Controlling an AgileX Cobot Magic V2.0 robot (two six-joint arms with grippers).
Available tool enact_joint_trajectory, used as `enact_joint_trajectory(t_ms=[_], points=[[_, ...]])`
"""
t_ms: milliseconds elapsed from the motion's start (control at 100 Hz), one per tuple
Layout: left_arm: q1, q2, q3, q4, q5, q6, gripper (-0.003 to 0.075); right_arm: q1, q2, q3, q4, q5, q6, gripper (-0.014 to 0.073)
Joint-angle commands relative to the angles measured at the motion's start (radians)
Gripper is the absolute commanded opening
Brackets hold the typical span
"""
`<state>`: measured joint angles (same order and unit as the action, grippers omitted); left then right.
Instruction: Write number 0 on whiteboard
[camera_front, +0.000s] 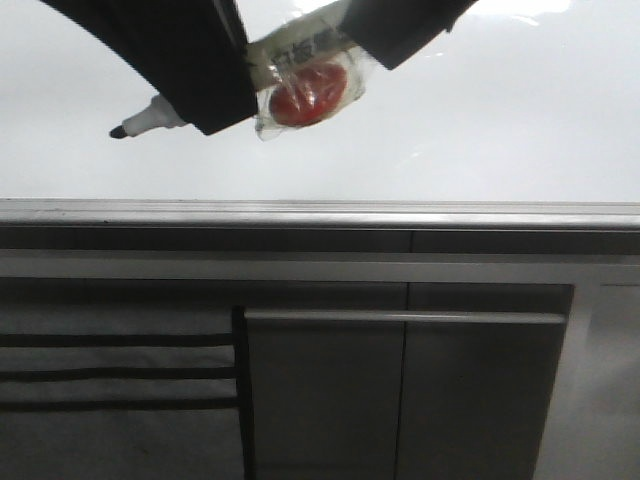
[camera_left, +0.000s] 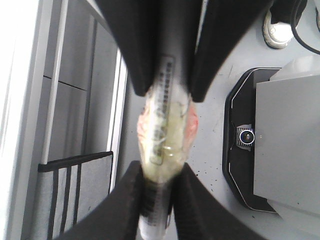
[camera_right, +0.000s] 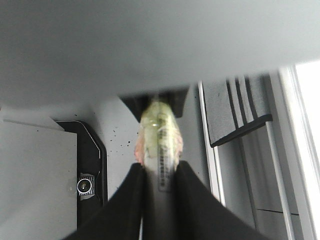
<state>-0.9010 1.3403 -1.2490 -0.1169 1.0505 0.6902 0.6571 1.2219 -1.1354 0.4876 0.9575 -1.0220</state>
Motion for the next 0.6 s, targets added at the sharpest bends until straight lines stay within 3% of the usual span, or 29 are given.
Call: enact_joint_trajectory(t_ms=[0, 120, 370, 590], points=[[-0.003, -0.024, -0.033, -0.02, -0.061, -0.02, 0.023, -0.001, -0.015, -0.032, 0.031, -0.042, 0.003, 0.0026], [-0.003, -0.024, -0.033, -0.018, -0.061, -0.02, 0.0313, -0.001, -0.015, -0.032, 0.029, -0.044, 0.003, 0.0026], [0.011, -0.084, -0.033, -0.007, -0.124, -0.045, 0.0316, -0.022, -0.041, -0.032, 0.02, -0.061, 0.003, 0.0026], [0.137, -0.21, -0.028, -0.005, -0.167, -0.095, 0.0316, -0.093, -0.126, -0.03, 0.02, -0.053, 0.01, 0.0026]])
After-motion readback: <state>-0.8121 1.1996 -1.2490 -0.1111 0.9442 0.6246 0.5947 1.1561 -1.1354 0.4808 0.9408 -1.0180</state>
